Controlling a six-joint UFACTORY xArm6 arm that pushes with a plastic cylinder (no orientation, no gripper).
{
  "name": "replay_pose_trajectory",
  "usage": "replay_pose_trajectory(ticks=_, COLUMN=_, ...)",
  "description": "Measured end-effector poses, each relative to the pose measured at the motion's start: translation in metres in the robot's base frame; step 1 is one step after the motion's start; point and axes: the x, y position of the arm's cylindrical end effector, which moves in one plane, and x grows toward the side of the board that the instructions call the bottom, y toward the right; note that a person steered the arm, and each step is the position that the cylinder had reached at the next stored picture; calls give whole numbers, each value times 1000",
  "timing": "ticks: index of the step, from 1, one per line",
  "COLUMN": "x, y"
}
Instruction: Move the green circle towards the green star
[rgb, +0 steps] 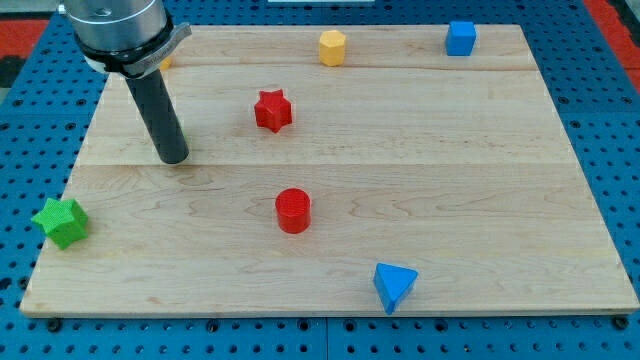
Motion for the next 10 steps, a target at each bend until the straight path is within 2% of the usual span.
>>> replay_pose_trajectory(ticks=1, x=-3, y=1)
replay_pose_trajectory(ticks=2, x=-27, y=1)
replay_pose_trajectory(ticks=3, x=-9, y=26)
replay_pose_trajectory(ticks=4, x=-8, y=-68)
replay_pose_trajectory(ticks=5, x=-36, y=-121)
replay_pose_trajectory(ticks=6, x=-127, y=-90)
replay_pose_trajectory(ticks=7, x=-99, y=8)
replay_pose_trajectory(ticks=8, x=-80, y=-3)
replay_pose_trajectory(ticks=9, x=-46, y=-49)
replay_pose_trajectory(ticks=10, x=-76, y=-103)
